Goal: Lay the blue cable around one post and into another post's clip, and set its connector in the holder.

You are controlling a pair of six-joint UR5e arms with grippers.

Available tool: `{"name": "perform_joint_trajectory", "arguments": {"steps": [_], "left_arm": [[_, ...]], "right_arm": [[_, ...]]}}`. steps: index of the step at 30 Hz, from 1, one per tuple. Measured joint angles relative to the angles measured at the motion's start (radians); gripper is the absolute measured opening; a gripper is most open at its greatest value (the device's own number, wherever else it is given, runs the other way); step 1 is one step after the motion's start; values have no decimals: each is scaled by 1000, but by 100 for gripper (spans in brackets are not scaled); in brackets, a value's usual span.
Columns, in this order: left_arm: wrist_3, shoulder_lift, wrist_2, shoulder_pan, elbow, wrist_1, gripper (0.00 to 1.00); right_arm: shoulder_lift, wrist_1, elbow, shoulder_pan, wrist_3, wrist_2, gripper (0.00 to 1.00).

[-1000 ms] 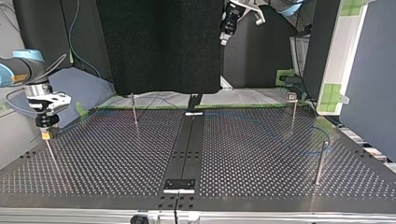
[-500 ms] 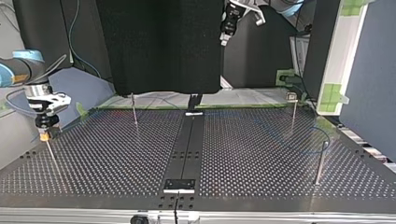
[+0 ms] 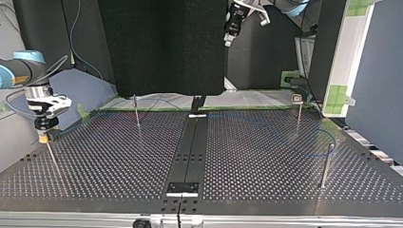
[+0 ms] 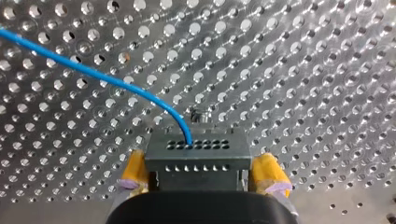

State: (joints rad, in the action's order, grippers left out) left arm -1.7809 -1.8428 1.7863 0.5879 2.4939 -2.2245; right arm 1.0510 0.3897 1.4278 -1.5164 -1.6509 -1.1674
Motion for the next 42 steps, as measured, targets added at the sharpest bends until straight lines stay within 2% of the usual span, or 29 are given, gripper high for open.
{"name": "perform_joint_trajectory", "arguments": {"steps": [18,37,42], "left_arm": [[12,0,21,0,1,-4,95],[17,0,24,0,1,-5,95],[17,0,26,-1,1,-3,95]], "right_arm": [[0,-4,0,0,2,-16,99],[0,-8,0,0,2,-47,99],[0,-9,0,0,2,-68,99]]}}
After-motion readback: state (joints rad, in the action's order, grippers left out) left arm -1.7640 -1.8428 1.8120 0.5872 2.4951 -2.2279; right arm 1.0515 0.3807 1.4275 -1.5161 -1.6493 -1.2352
